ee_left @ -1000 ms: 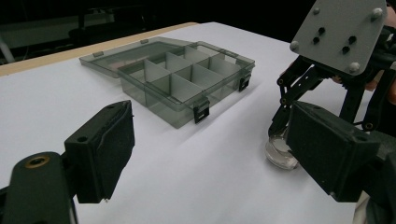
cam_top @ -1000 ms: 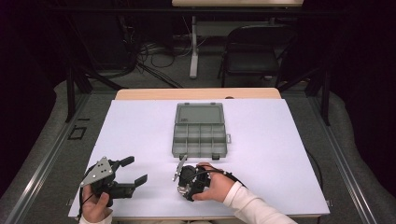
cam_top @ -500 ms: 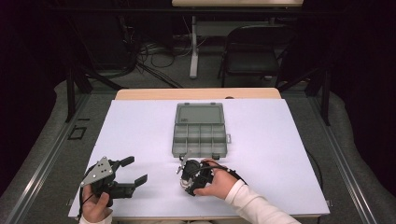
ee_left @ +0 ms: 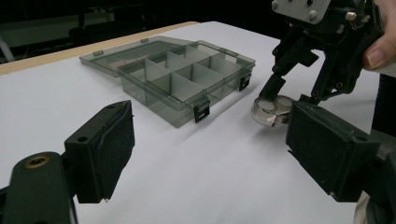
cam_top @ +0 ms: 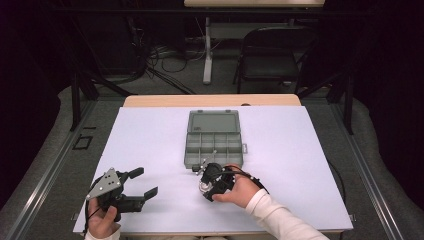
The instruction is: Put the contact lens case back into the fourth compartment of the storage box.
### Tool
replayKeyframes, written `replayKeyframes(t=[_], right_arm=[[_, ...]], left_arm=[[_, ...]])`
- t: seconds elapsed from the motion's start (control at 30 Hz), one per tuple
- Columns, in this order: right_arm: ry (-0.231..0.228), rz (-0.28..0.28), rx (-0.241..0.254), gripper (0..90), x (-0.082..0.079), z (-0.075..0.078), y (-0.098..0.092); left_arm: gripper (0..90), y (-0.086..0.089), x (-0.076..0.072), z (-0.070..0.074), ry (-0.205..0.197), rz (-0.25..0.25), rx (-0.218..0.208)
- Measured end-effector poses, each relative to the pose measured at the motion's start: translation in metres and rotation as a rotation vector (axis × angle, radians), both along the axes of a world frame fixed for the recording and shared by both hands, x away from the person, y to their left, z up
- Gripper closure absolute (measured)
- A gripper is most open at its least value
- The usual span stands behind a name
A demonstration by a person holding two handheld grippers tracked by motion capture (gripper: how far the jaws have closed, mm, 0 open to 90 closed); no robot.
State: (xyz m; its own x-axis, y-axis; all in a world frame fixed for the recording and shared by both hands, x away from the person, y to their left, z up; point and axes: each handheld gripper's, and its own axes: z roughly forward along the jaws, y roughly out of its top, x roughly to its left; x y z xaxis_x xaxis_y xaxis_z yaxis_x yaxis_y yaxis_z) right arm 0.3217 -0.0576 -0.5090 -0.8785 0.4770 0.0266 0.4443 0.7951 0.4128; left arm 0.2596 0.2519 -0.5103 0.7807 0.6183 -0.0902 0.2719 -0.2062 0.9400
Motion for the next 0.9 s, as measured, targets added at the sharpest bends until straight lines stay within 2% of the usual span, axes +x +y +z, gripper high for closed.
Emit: replayKeyframes(t=[0.37, 0.9], right_arm=[[0.009, -0.109, 0.031, 48.6, 0.015, 0.010, -0.023], [0.000, -0.214, 0.043, 48.5, 0.031, 0.021, -0.053]], left_arm=[[16.2, 0.000, 0.000, 0.000, 0.000, 0.000, 0.000], [16.2, 0.000, 0.000, 0.000, 0.000, 0.001, 0.001]])
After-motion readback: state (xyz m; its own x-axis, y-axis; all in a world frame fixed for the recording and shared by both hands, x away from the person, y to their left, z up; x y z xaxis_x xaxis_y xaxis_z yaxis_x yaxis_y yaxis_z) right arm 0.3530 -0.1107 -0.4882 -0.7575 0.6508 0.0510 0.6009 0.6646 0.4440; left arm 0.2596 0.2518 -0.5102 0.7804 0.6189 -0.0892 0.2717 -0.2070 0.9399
